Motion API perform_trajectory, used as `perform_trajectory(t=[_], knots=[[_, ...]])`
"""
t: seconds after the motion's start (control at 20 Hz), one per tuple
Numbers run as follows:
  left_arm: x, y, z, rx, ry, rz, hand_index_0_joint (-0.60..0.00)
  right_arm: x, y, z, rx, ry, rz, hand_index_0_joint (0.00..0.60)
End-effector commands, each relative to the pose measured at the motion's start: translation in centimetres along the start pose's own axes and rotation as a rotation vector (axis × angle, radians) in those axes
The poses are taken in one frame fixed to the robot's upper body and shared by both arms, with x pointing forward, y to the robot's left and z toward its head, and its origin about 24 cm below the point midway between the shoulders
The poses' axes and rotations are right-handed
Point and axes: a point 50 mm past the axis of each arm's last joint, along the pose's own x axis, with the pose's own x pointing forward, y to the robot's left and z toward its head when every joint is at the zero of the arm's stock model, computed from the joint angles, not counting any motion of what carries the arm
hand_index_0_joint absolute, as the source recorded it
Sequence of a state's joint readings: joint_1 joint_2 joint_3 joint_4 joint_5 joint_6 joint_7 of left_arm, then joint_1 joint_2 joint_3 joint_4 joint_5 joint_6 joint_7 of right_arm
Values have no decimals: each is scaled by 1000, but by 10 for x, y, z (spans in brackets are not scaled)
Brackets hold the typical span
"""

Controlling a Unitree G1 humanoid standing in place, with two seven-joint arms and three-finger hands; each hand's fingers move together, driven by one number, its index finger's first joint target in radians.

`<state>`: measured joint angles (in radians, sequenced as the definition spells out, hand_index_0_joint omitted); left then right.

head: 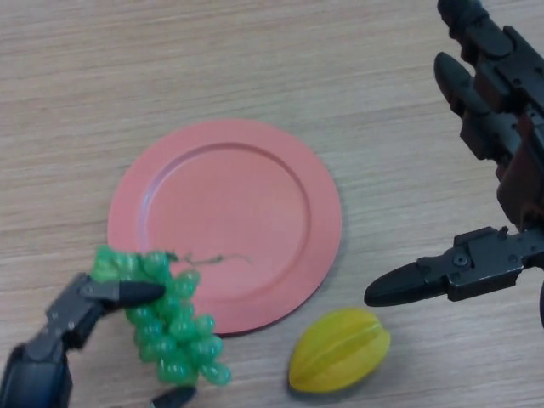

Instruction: Pick up the green grapes and place it on the plate

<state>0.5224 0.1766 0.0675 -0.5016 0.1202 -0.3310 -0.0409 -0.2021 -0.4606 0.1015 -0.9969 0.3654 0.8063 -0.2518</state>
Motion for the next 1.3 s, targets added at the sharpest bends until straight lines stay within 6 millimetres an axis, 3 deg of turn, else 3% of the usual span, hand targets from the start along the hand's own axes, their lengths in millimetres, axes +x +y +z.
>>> perform_trajectory(t=[0.05,0.3,0.45,0.55,0.65,0.7,0.75,0.8,1.3], knots=[[13,18,40,109,-236,110,-600,-6,-10,34,5,-260,-53,0],[55,27,82,108,-370,92,-600,-6,-9,36,-3,-266,-43,0],[68,21,84,195,-347,16,-600,-7,-9,36,2,-271,-44,0],[74,27,88,48,-339,48,-600,-8,-10,35,1,-268,-49,0],[76,29,90,12,-349,66,-400,-8,-10,34,0,-266,-51,0],[78,30,89,-9,-344,68,-250,-8,-11,34,1,-265,-52,0],[81,31,88,-16,-334,71,-150,-8,-11,34,0,-264,-52,0],[86,35,86,-7,-301,79,-8,-8,-11,34,-3,-263,-53,0],[87,69,109,17,-355,144,0,-6,-8,34,-16,-259,-45,0]])
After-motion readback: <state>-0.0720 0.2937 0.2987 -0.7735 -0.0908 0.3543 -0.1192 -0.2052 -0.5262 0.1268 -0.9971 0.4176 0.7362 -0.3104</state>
